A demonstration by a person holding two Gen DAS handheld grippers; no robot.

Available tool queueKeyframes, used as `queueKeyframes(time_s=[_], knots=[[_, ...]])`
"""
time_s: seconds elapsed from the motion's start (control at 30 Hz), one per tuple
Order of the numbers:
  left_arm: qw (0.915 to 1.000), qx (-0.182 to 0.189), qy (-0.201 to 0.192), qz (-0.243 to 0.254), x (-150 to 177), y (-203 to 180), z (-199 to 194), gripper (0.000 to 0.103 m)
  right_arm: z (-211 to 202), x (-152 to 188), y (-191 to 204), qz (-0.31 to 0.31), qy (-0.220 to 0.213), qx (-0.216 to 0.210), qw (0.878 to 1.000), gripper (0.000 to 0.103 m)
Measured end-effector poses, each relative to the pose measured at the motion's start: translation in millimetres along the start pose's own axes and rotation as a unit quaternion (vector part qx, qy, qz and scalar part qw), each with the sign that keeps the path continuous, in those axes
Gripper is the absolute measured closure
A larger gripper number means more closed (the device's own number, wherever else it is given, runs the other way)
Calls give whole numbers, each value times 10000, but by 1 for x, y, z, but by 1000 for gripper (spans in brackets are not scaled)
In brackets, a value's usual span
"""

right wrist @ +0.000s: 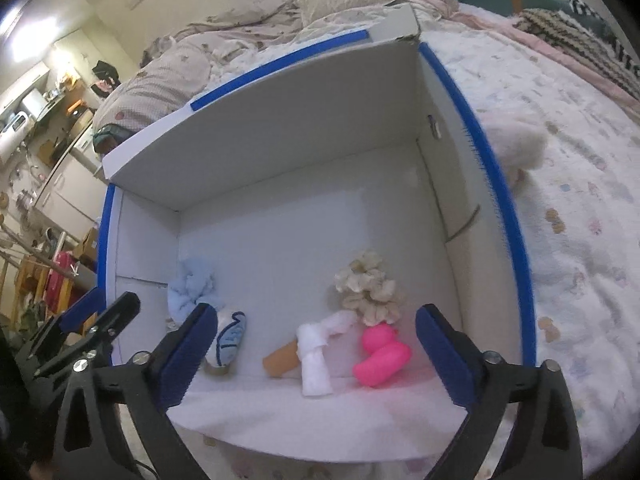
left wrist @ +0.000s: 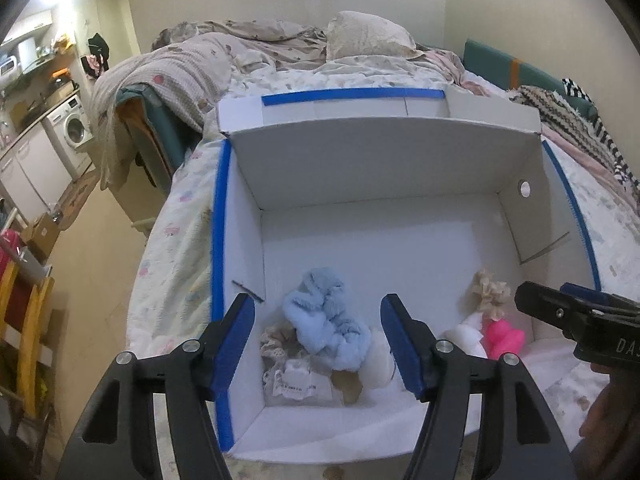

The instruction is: Organize soft objects

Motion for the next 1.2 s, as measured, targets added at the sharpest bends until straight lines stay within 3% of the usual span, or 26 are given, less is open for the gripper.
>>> queueKeyframes(time_s=[0.1,0.2,0.47,0.53,0.6,0.63,0.83,0.9,0.97,1.2], knots=[[9996,-211,-175,49,5,4,-18,41,-9,6,1,36,13,-79,10000,0],[9993,-196,-301,139,11,5,-33,41,-20,14,5,-69,-67,-15,10000,0],[9996,-103,-97,-243,40,27,-57,41,-45,46,12,-244,-274,-93,9993,0],[9991,64,-17,-425,50,33,-62,41,-51,54,13,-263,-316,-38,9991,0],[9963,561,56,-647,59,38,-67,41,-57,63,11,-201,-301,-65,9993,0],[9955,632,55,-701,62,38,-70,41,-60,67,10,-188,-297,-74,9994,0],[9966,121,-522,-632,70,39,-98,41,-77,83,20,-407,-644,-168,9970,0],[9905,207,-1081,-826,67,45,-117,41,-84,83,26,-520,-888,-202,9945,0],[9881,118,-1319,-787,64,47,-127,40,-92,81,31,-670,-1186,-123,9906,0],[9917,100,-1084,-684,63,41,-117,40,-103,78,38,-857,-1652,34,9825,0]])
Point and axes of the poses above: each gripper's, at about its wrist camera, not at the fingertips, and z roughly the way its jaws point, y to its left, x to its underside, the point moved 2 cm from there along z, roughly the way its jaws point, and after that the axes turned 5 degrees about z, right-handed, at the moved point
